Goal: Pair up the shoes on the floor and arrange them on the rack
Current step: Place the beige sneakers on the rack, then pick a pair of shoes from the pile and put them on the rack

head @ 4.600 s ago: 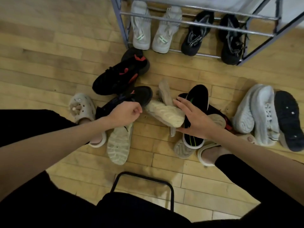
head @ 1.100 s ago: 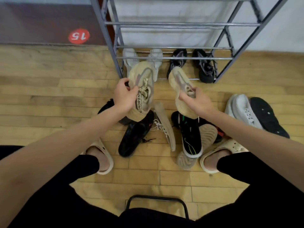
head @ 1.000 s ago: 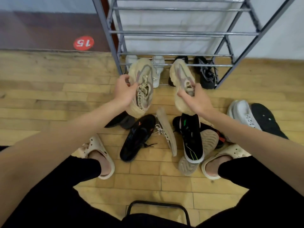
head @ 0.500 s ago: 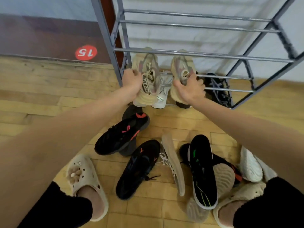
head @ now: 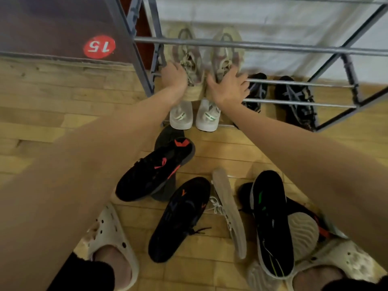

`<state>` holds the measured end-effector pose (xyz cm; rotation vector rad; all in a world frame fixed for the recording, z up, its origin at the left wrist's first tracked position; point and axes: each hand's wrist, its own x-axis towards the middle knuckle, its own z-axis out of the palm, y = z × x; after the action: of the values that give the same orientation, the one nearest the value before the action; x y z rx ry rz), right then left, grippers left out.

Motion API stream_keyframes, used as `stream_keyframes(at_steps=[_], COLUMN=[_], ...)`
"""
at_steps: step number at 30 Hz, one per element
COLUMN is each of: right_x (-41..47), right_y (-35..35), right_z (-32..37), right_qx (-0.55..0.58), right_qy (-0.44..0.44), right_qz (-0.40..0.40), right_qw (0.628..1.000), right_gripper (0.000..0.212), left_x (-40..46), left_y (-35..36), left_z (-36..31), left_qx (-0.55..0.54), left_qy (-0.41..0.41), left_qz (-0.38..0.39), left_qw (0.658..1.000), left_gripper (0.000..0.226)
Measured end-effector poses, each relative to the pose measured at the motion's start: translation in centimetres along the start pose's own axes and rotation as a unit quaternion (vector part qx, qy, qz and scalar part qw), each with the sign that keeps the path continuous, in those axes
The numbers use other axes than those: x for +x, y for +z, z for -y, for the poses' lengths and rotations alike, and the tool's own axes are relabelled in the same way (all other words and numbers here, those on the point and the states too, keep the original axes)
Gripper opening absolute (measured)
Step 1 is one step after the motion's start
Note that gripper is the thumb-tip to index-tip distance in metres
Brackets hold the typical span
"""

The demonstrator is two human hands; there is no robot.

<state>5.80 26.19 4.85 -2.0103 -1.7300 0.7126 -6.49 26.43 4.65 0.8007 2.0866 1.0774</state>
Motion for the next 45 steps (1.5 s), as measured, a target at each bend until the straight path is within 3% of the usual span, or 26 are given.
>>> stream_keyframes(at_steps=[5,11,16,21,25,29,35,41,45], right_x=[-1.7,-6.3,-11.8,-18.8,-22.0,-21.8,-15.6,-12.8,-13.3], right_y=[0.5,-0.7,-1.6,0.7,3.1,4.4,6.7,10.2,12.7], right_z=[-1.8,-5.5,-8.0,-10.8,-12.9,-12.4,-9.0,-6.2,-4.6], right_qx=[0.043,-0.024,-0.081,-0.101,-0.204,-0.272,-0.319,-0.371,-0.413], right_qy=[-0.047,-0.156,-0.186,-0.169,-0.226,-0.293,-0.387,-0.411,-0.425], right_qz=[0.009,0.056,0.104,0.197,0.262,0.31,0.262,0.265,0.241], right_qw=[0.998,0.986,0.974,0.96,0.916,0.862,0.824,0.789,0.768], right_gripper=[0.076,0.077,0.069,0.067,0.069,0.078,0.099,0.092,0.098], left_x=[-1.5,-5.6,-10.0,-12.2,-14.9,-19.4,-22.5,-24.1,-23.8], left_y=[-1.1,-3.4,-6.4,-10.7,-13.1,-13.0,-10.8,-9.1,-8.6], left_z=[2.1,5.5,10.8,16.5,20.4,23.2,25.4,27.3,28.2], left_qx=[0.066,0.177,0.206,0.27,0.308,0.394,0.451,0.525,0.533], left_qy=[0.097,0.213,0.191,0.098,0.061,0.11,0.043,0.009,0.038], left_qz=[0.004,0.055,0.096,0.103,0.09,0.176,0.279,0.336,0.323], left_qw=[0.993,0.959,0.955,0.952,0.945,0.895,0.846,0.782,0.781], left_gripper=[0.038,0.031,0.028,0.037,0.035,0.043,0.092,0.108,0.111])
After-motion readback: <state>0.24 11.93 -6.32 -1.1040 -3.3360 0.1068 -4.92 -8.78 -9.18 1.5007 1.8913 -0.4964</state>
